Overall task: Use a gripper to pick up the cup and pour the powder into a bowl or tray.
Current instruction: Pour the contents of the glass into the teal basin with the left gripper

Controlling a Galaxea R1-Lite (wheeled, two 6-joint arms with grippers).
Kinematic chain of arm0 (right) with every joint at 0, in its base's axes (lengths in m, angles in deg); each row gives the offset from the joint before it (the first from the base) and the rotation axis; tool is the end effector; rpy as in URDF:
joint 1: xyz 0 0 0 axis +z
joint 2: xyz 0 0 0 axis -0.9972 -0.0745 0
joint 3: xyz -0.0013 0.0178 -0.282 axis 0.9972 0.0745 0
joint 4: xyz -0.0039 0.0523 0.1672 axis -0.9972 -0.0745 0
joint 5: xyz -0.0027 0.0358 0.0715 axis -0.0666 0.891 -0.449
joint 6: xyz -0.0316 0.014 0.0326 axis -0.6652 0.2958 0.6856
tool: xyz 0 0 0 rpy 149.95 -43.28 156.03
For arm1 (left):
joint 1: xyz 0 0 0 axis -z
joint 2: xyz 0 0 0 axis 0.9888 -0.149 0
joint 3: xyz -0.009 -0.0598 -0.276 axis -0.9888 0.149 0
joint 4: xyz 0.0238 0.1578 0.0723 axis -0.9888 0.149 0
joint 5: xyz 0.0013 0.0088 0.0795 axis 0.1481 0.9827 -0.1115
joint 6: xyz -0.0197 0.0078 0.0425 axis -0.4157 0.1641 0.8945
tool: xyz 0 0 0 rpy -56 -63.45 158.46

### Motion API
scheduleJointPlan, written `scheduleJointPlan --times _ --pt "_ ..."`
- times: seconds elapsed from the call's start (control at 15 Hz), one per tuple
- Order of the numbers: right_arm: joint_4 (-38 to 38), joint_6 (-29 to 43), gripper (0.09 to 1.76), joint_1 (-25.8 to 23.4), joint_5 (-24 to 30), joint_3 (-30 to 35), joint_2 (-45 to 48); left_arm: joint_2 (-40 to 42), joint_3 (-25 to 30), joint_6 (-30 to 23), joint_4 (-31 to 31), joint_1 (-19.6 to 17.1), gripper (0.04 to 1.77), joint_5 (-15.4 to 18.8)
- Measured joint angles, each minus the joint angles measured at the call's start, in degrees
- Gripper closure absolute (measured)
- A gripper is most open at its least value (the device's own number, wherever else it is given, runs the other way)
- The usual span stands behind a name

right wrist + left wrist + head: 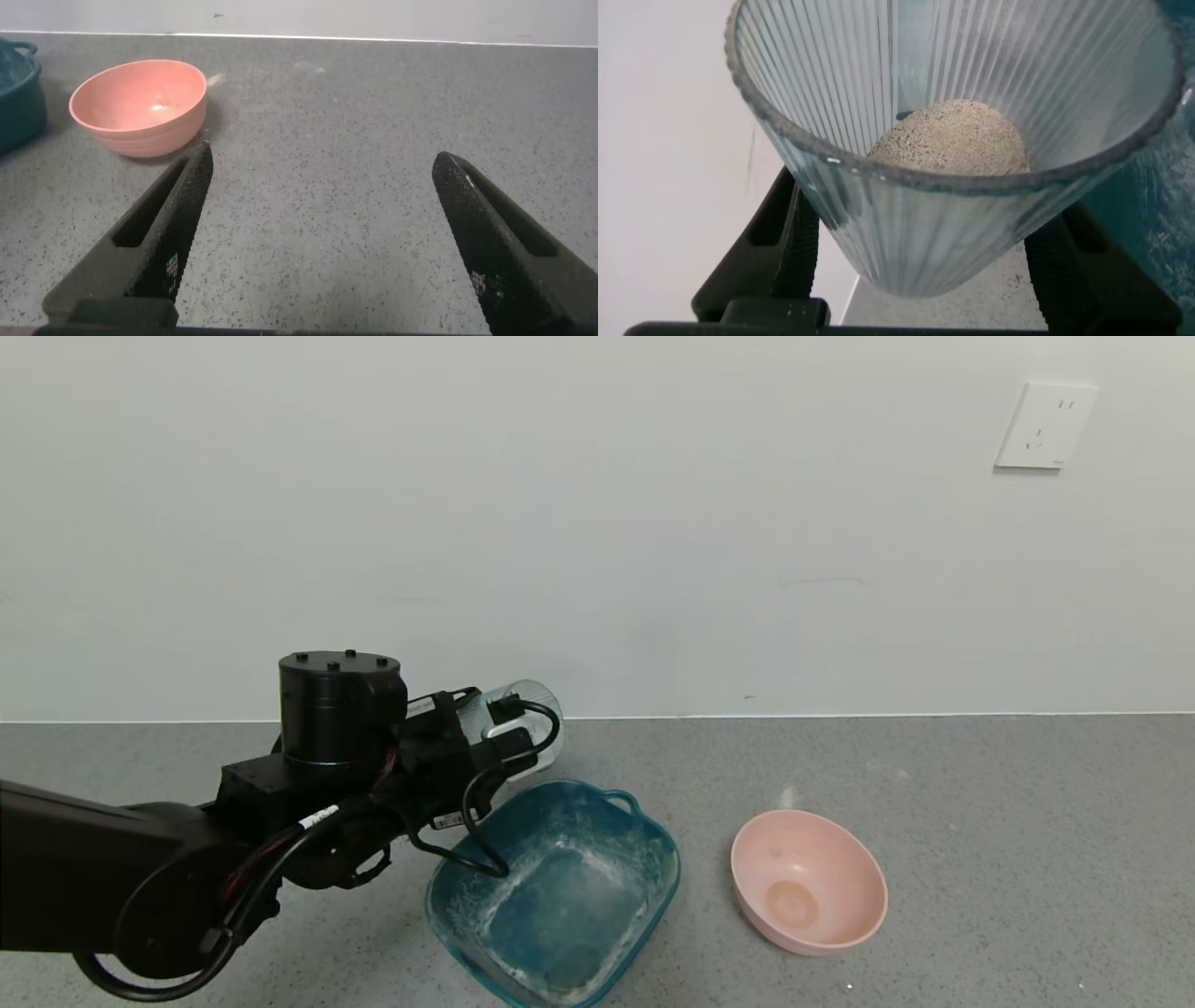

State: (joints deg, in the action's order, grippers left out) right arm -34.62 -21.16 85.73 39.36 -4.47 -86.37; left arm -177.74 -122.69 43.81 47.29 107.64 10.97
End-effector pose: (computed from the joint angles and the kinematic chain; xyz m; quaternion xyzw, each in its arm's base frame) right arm 0.0031 -0.0004 0.0757 0.0062 -0.0014 -0.0046 1.0000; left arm 0.2920 -0.1302 0.1483 0.5643 0.0784 -0.1632 0.8055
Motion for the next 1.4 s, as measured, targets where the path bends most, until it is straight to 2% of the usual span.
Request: scheduleJointPlan --times 0.2,0.33,0.53,0.87,1.27,1.4 --pt "0.0 0.0 0.14 0.0 0.0 0.0 0.0 0.2 1.0 7.6 -0.7 0.4 0.54 -1.3" --pt "0.0 0.0 0.14 0.1 0.0 0.0 0.0 0.4 1.4 10.9 -0.9 0.5 0.54 -1.5" --pt "0.0 0.0 0.14 0.1 0.0 0.0 0.0 0.5 2.8 14.2 -2.2 0.5 0.54 -3.7" --pt "0.0 0.0 0.14 0.1 0.0 0.0 0.0 -0.5 6.2 22.1 -10.8 1.1 0.54 -4.9" --pt "0.0 0.0 0.14 0.0 0.0 0.0 0.0 -1.3 8.4 25.3 -11.6 1.9 0.54 -5.0" --pt "0.0 0.0 0.14 0.0 0.0 0.0 0.0 -1.5 9.1 26.1 -11.6 2.3 0.54 -6.1"
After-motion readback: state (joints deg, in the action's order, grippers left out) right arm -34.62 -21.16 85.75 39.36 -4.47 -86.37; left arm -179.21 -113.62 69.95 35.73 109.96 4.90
